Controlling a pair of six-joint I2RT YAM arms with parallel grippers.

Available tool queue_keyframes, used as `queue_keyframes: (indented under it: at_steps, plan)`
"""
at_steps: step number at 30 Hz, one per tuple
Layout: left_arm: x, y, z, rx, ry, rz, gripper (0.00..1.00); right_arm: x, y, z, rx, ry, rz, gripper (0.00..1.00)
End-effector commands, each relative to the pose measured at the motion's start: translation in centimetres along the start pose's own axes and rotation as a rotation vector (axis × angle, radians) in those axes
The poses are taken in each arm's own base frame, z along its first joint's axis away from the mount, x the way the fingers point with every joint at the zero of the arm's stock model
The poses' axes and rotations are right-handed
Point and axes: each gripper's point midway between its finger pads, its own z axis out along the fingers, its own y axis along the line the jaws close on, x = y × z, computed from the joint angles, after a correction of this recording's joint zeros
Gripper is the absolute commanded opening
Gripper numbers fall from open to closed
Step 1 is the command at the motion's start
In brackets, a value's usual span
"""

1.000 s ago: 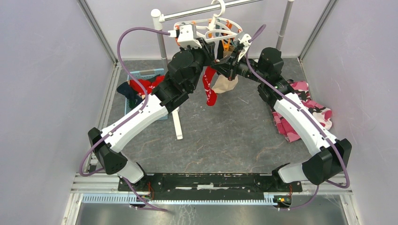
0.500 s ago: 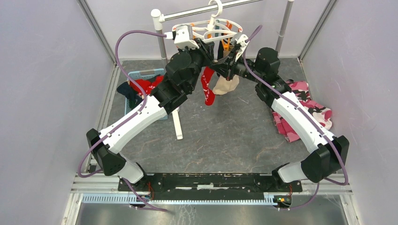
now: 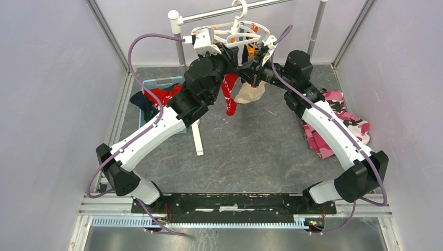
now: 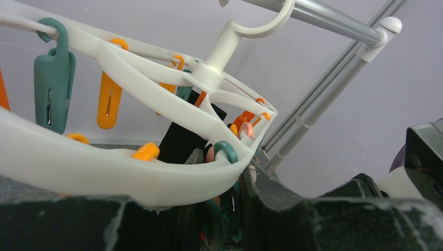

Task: Clip the socks to the hanger
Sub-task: Clamp the sock onto the hanger.

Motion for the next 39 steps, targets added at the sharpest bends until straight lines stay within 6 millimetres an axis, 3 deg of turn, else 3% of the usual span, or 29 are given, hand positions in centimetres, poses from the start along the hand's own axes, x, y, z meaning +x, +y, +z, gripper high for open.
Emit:
queue_keyframes:
  at_steps: [1, 16, 21, 34, 37, 39]
  plan:
    - [-4.4, -0.3, -0.6, 0.005, -0.113, -0.112, 0.02, -3.6, -0.3, -0.1, 0.029, -0.067, -0.066, 0.00]
    - [-4.2, -0.1, -0.6, 0.002, -0.109, -0.103, 0.02, -5.4, -0.3, 0.1, 0.026, -0.091, -0.050, 0.00]
    - [-3.9, 0.0, -0.4, 0.003, -0.104, -0.086, 0.02, -4.9, 0.7, -0.1, -0.027, -0.084, -0.042, 0.00]
    - [-2.9, 0.3, -0.1, -0.002, -0.081, -0.030, 0.02, -3.9, -0.4, -0.4, 0.026, -0.047, -0.056, 0.00]
    - [-2.9, 0.2, 0.0, -0.004, -0.078, -0.032, 0.06, -3.6, -0.4, -0.3, 0.025, -0.043, -0.052, 0.00]
    - [-3.0, 0.2, -0.1, -0.004, -0.078, -0.037, 0.16, -3.4, -0.5, -0.3, 0.026, -0.041, -0.050, 0.00]
